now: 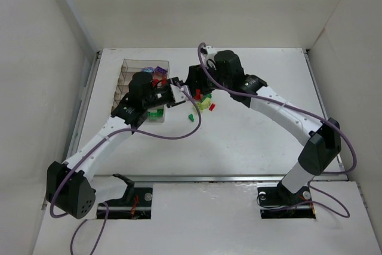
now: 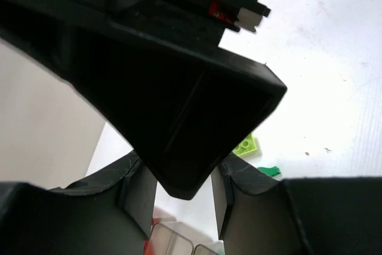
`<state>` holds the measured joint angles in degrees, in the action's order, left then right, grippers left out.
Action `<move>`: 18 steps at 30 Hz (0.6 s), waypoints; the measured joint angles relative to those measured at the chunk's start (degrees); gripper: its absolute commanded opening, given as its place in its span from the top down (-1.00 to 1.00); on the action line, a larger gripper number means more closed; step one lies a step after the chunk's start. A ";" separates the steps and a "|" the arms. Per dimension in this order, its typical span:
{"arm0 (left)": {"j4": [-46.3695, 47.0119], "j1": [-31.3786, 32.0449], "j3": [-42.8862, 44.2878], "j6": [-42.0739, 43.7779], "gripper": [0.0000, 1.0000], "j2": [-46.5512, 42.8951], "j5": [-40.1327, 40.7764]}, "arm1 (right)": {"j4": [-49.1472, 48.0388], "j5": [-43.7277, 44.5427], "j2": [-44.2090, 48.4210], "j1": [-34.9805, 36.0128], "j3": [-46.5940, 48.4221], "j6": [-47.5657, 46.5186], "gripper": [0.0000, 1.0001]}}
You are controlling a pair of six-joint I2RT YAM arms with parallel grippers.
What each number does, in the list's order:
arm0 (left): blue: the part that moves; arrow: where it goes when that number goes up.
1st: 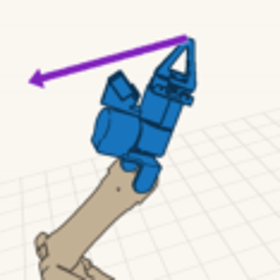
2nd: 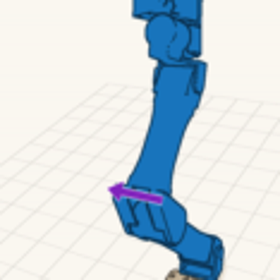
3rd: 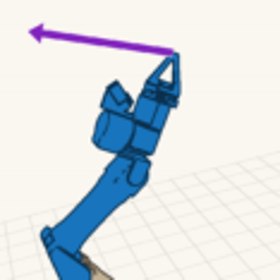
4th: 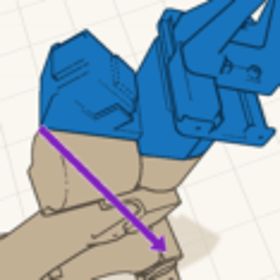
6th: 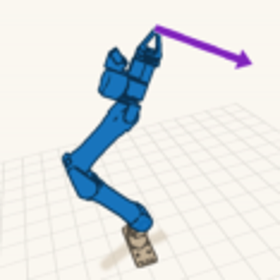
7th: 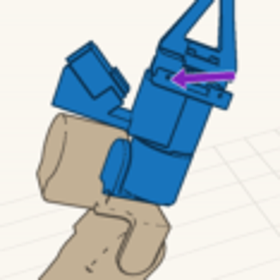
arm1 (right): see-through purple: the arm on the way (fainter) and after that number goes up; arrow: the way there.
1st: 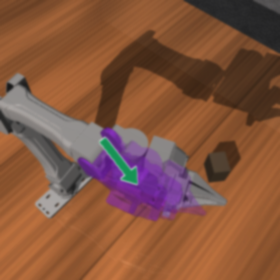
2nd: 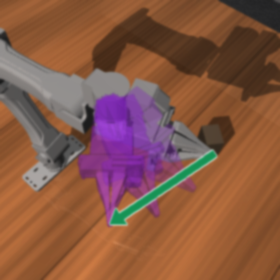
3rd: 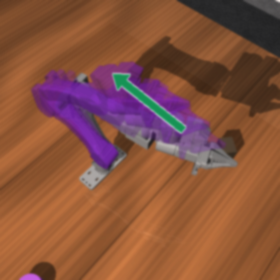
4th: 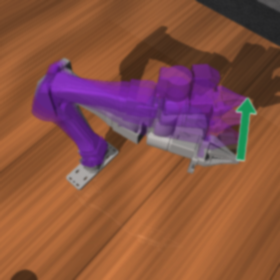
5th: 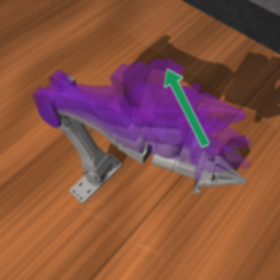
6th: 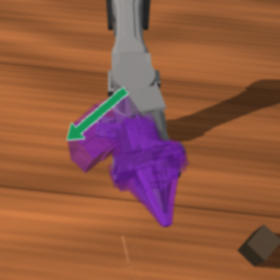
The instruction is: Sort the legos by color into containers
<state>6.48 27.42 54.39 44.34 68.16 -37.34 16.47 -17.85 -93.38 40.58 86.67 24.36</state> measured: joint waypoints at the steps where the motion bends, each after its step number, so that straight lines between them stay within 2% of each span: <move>1: -0.63 -0.17 -0.07 0.15 1.00 -0.76 0.22 | 1.07 1.46 -0.02 -0.37 0.11 -0.68 -1.00; 5: -1.05 0.02 -0.48 -0.79 1.00 -2.38 2.95 | 1.60 1.70 -0.26 -0.83 0.72 -0.61 -1.00; 10: -1.66 0.35 -1.44 -6.10 1.00 -2.67 7.28 | 2.49 2.51 -0.42 -1.73 0.61 -0.22 -1.00; 14: -4.90 -2.73 -3.80 -9.88 1.00 -2.45 11.39 | 1.95 2.25 -1.55 -4.92 1.27 0.00 -1.00; 18: -7.78 -4.52 -6.19 -10.73 1.00 -2.21 14.56 | 2.23 2.19 -6.51 -8.31 4.50 -1.36 -1.00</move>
<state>-1.30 22.90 48.21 33.61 65.95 -22.79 18.70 -15.66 -99.90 32.27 91.18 23.00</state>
